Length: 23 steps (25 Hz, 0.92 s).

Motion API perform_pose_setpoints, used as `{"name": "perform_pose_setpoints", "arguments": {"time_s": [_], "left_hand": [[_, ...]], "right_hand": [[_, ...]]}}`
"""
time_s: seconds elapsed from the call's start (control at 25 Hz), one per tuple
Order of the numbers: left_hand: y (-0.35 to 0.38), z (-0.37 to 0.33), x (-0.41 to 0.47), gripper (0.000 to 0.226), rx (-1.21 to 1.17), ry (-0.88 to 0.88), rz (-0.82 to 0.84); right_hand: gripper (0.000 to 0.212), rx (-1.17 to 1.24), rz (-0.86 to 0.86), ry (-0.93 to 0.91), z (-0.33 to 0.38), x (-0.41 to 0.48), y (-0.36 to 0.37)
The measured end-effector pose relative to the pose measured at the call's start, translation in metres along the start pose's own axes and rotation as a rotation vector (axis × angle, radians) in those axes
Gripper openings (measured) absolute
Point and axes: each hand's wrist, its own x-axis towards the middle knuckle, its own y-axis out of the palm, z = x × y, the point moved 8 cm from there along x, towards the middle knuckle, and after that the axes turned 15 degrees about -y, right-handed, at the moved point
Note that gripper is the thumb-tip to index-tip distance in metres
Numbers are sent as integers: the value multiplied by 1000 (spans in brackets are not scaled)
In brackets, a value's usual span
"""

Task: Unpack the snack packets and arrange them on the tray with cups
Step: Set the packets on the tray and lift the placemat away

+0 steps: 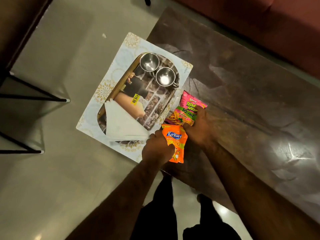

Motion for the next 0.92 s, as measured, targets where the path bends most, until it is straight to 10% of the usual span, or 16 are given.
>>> {"name": "perform_pose_setpoints", "arguments": {"time_s": [0.24,0.4,0.92], "left_hand": [[18,0,15,62,-50,-36,-34],[20,2,20,62,-193,-96,86],[-150,24,44,23,-593,58,22]], "right_hand": [[71,123,-118,266,-29,-13,19],[7,350,-47,410,-42,-37,48],[13,739,-139,335,-7,-31,23]]}}
